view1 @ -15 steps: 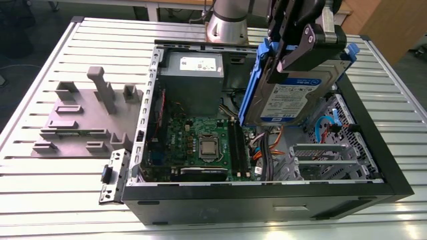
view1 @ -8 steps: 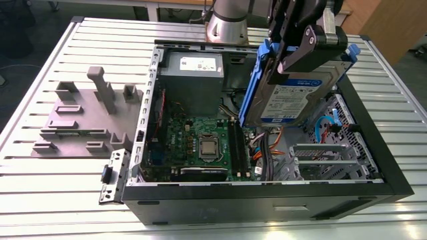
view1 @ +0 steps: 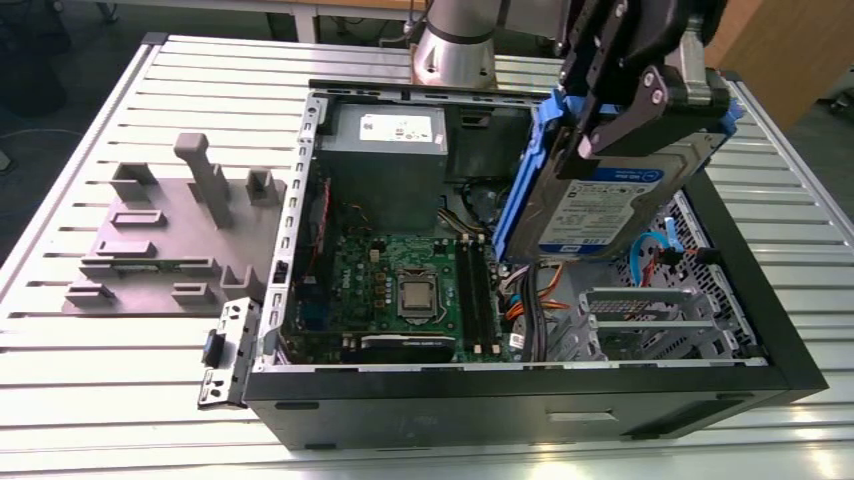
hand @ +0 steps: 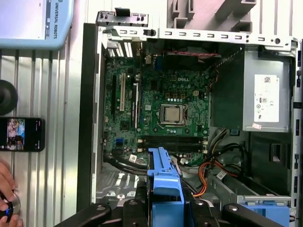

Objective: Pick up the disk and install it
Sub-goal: 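Insert the disk into the insertion slot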

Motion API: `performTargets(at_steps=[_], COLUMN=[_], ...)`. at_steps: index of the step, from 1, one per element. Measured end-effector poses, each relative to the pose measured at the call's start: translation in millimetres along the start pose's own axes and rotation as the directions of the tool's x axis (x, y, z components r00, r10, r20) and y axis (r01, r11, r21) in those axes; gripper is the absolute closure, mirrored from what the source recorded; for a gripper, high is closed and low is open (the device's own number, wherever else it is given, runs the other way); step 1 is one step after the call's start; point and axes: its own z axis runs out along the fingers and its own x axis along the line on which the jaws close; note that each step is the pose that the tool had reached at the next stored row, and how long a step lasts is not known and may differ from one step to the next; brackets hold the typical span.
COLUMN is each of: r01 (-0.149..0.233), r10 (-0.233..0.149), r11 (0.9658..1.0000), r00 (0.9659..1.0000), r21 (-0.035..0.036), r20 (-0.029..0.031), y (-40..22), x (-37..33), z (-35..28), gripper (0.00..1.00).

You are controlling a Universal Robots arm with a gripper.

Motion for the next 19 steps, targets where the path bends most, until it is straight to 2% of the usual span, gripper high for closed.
performTargets(at_steps=[3, 11, 16, 19], r01=[0.0, 0.0, 0.0, 0.0], r10=[0.0, 0.0, 0.0, 0.0], r11=[1.0, 1.0, 1.0, 1.0], r00=[1.0, 1.0, 1.0, 1.0], r21=[0.0, 0.0, 0.0, 0.0], r20=[0.0001, -0.0002, -0.0017, -0.0023], y=[-4.8, -9.9, -24.3, -28.3], x=[3.3, 18.1, 19.3, 19.9], z=[1.2, 4.3, 6.6, 7.6], gripper=[0.63, 0.63, 0.63, 0.63])
